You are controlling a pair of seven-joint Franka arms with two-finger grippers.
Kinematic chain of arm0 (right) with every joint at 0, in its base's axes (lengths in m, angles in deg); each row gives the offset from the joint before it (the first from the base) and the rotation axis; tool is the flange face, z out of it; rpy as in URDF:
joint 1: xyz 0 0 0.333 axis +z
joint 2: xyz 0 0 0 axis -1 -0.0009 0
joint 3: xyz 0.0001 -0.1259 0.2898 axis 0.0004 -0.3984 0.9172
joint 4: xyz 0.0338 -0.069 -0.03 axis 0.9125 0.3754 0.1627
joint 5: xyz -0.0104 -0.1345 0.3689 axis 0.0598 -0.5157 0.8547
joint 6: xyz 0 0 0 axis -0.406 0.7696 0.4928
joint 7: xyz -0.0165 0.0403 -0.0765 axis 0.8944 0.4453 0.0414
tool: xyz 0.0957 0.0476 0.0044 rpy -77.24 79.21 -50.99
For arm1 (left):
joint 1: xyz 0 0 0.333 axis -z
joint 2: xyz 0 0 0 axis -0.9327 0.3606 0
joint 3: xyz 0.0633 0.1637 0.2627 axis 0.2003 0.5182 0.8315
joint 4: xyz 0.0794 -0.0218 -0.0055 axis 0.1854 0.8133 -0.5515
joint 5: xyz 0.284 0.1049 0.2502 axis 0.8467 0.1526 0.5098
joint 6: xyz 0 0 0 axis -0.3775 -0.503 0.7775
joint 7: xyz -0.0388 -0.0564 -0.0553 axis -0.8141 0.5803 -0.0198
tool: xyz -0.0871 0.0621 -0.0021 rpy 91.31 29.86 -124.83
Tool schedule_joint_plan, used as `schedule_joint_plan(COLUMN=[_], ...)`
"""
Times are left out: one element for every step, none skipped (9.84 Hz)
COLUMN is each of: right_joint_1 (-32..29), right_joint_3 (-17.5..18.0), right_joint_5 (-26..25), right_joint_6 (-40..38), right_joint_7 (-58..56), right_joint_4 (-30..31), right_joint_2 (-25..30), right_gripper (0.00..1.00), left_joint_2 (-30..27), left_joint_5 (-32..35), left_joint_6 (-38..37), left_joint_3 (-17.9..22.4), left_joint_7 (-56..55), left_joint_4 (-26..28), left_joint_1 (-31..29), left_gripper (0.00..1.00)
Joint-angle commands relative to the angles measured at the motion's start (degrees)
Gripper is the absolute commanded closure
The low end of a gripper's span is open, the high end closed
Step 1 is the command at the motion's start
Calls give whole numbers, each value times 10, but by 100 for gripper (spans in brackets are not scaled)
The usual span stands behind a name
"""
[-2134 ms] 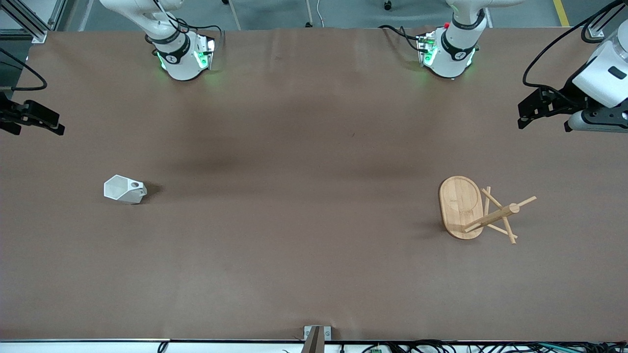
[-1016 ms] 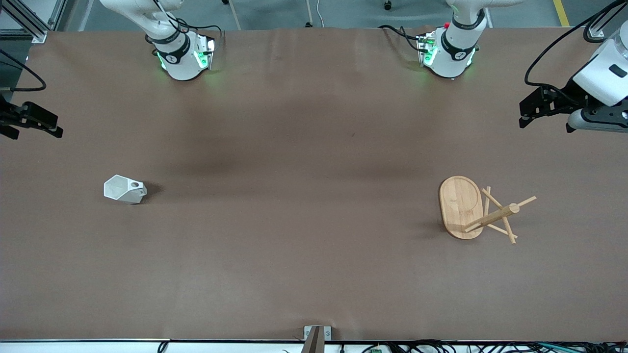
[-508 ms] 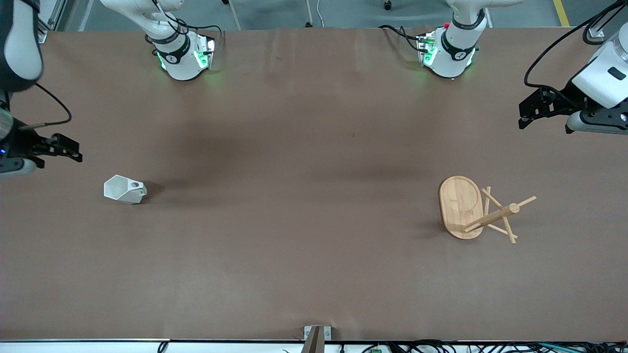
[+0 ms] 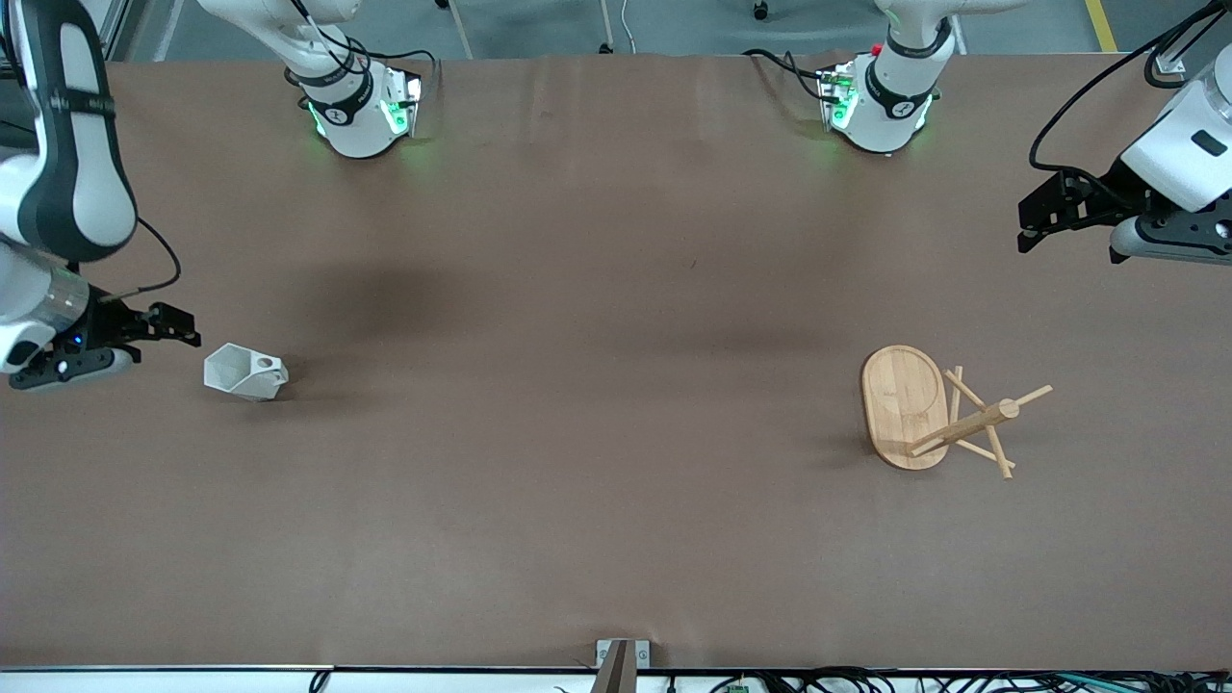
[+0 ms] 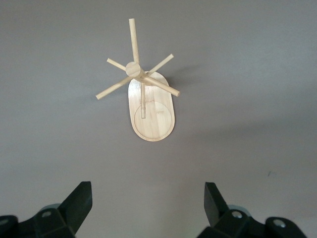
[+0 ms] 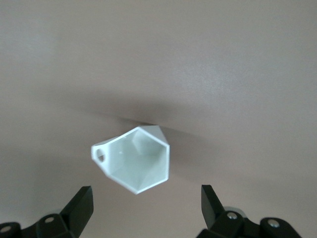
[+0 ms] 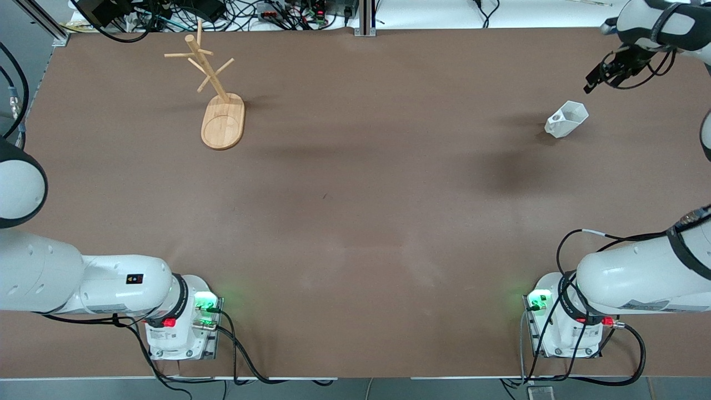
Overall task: Hang cup on rack
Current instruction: 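Lower the right gripper and grasp the white cup's rim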
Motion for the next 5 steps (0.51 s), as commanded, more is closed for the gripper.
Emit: schedule_joint_plan(right_joint_1=[-8, -10, -15, -15, -15], right_joint_3=[0, 0, 0, 0, 0], right_joint_5=[19, 20, 32, 56, 60], right_joint_6=[22, 25, 28, 32, 49], right_joint_7=[-33, -36, -45, -56, -67], right_joint_4=[-4, -4, 3, 9, 9], right_joint_2=[-36, -51, -57, -67, -82], right_gripper=[4, 4, 4, 5, 7], left_joint_2=[9, 9, 9, 9, 9], left_joint_5=[-8, -8, -8, -8, -8], left_joint_6=[3, 3, 3, 3, 3], left_joint_3=[0, 0, 0, 0, 0], left_joint_7=[11, 11, 11, 11, 9], left_joint_4=[8, 8, 8, 8, 7], left_joint_1=[-3, -3, -3, -3, -3], left_gripper=[0, 0, 0, 0, 0])
